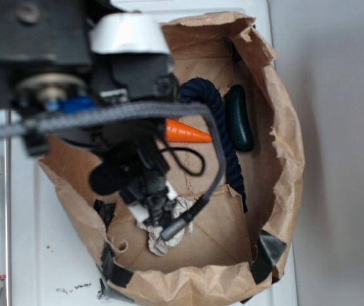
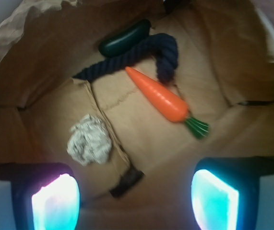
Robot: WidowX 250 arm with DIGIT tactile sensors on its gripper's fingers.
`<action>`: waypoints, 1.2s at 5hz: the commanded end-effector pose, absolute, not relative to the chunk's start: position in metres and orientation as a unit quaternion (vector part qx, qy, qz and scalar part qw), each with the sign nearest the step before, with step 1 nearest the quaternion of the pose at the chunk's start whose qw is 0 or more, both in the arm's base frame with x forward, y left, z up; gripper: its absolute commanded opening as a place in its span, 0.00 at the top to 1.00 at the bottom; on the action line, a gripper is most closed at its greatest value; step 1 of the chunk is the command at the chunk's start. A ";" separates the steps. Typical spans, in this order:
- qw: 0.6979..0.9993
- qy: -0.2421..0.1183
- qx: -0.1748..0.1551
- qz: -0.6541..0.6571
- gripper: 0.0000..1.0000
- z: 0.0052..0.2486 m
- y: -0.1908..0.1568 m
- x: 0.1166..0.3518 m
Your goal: Grab the white paper.
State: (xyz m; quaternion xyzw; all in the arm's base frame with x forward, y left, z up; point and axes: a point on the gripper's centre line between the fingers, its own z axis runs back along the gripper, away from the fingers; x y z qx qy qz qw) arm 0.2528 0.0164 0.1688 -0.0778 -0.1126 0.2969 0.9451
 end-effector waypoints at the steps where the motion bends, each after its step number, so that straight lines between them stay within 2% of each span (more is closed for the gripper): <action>1: 0.939 -0.120 -0.087 0.310 0.00 0.145 0.005 0.260; 2: 0.941 -0.118 -0.082 0.307 0.00 0.136 -0.007 0.259; 6: 0.941 -0.118 -0.082 0.307 0.00 0.136 -0.007 0.259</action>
